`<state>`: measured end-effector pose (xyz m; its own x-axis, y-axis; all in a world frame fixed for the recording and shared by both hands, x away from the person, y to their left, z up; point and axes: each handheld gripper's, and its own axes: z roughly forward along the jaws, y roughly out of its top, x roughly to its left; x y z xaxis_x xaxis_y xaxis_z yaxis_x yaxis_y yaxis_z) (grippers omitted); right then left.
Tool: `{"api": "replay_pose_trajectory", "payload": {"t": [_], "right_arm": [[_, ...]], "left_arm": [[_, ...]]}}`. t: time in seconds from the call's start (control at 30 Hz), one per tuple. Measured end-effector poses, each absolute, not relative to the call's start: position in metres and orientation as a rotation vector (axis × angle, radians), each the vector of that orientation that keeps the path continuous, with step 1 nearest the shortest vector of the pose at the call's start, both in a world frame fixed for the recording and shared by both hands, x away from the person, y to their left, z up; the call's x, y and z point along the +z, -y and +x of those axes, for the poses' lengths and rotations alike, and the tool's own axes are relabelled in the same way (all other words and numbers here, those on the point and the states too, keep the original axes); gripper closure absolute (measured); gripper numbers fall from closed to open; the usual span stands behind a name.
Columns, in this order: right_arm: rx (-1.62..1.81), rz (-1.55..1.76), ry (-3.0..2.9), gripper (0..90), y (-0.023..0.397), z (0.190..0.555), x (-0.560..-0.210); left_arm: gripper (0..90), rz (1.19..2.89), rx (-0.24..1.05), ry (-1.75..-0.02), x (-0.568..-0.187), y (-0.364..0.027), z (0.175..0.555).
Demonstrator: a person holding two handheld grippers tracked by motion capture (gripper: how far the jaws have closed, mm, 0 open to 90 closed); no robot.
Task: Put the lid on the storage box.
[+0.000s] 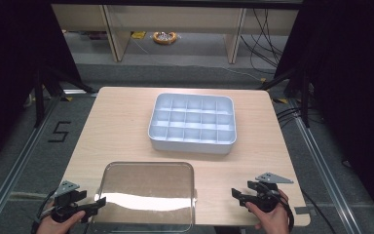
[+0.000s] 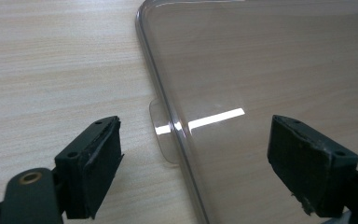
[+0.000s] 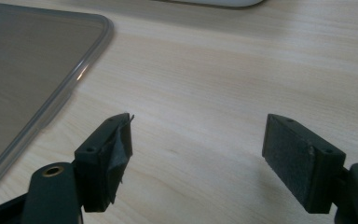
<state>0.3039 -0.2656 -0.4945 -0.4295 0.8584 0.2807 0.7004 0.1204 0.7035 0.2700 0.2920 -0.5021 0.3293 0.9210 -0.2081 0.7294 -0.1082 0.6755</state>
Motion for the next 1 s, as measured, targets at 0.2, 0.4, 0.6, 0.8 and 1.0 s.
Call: {"api": "replay_pose_trajectory", "payload": {"t": [0.2,0.4,0.6,0.8,1.0], "right_arm": [[1.183,1.52,-2.215,25.8,0.267,0.305,-0.494],[1.236,1.535,-2.227,27.8,0.265,0.305,-0.493],[1.262,1.519,-2.256,28.2,0.259,0.304,-0.492],[1.304,1.581,-2.253,28.2,0.25,0.301,-0.49],[1.311,1.514,-2.293,28.2,0.241,0.302,-0.49]], "left_arm": [[17.7,1.897,0.338,-1.454,-0.502,-0.292,0.27],[22.2,1.916,0.305,-1.453,-0.502,-0.293,0.269],[25.7,1.93,0.304,-1.461,-0.501,-0.292,0.267],[29.3,1.918,0.265,-1.471,-0.501,-0.294,0.263],[33.5,1.916,0.24,-1.476,-0.502,-0.296,0.258]]}}
